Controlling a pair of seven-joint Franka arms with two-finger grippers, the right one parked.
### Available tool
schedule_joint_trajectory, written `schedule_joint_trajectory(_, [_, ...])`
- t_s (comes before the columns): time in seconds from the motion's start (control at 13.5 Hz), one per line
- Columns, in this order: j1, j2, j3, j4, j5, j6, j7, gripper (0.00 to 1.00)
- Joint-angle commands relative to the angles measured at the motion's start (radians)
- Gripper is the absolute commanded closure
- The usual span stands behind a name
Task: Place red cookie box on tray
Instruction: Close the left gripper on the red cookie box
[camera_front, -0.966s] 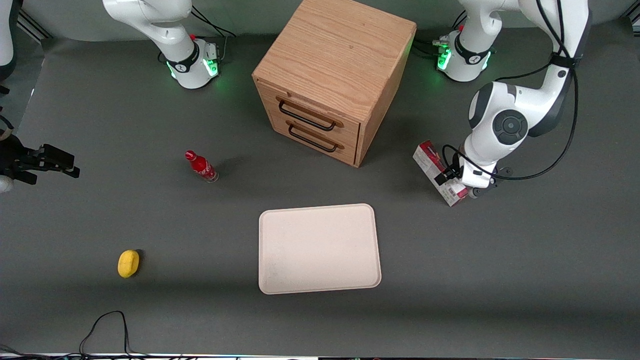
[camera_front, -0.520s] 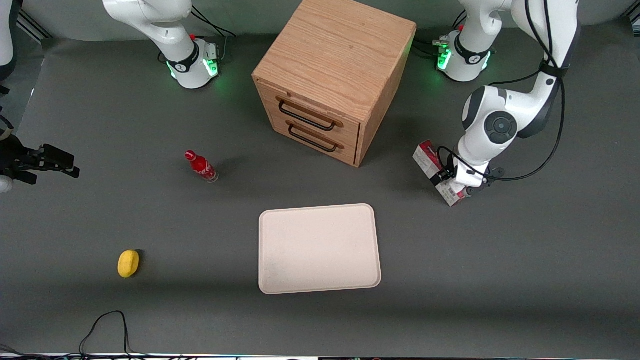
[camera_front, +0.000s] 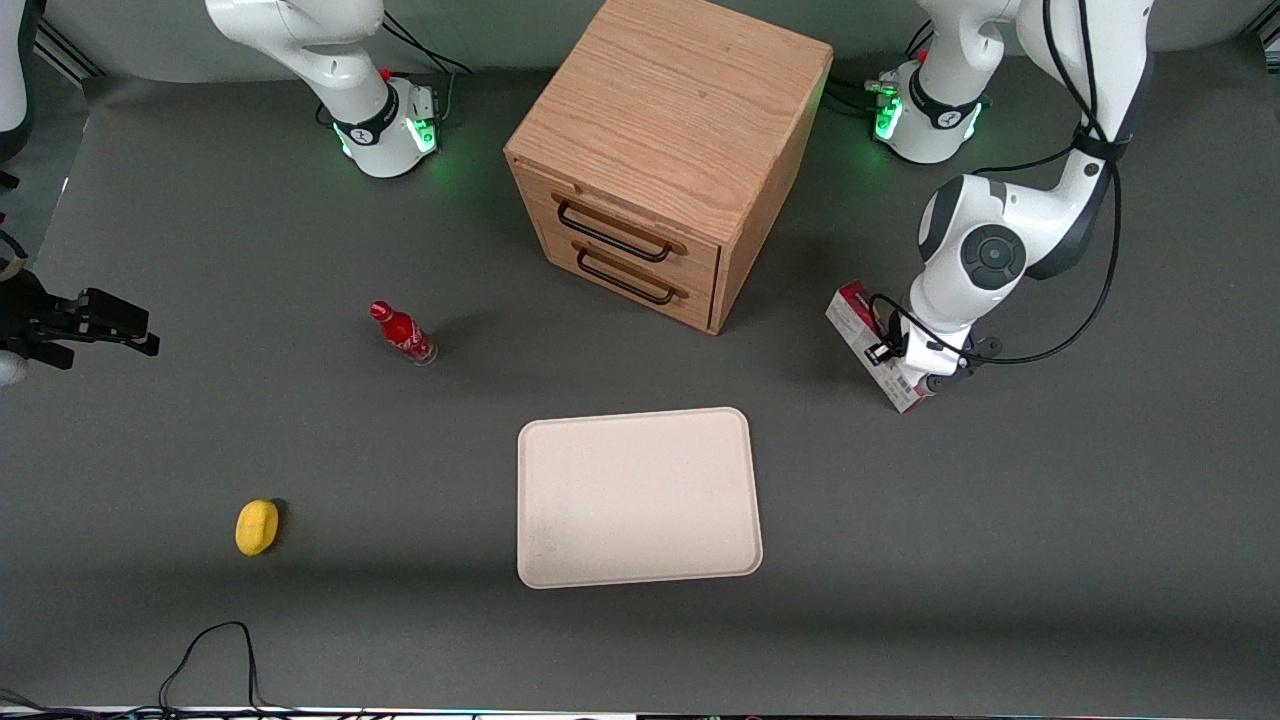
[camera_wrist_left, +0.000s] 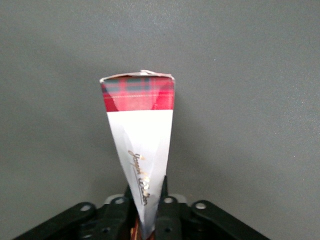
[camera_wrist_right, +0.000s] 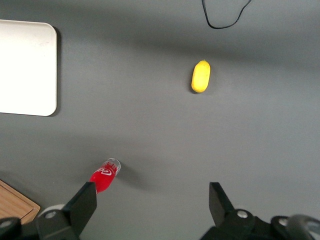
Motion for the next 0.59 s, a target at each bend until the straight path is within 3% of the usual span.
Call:
schedule_joint_trajectory(0.0, [-0.013, -0.023, 0.007, -0.007, 0.013, -0.003, -0.029, 1.0])
schedule_joint_trajectory(0.3, [-0.003, -0.145, 0.008, 0.048, 0.013, -0.167, -0.019, 1.0])
schedule_joint_trajectory(0.52, [0.009, -0.193, 0.025, 0.262, 0.013, -0.514, 0.026, 1.0])
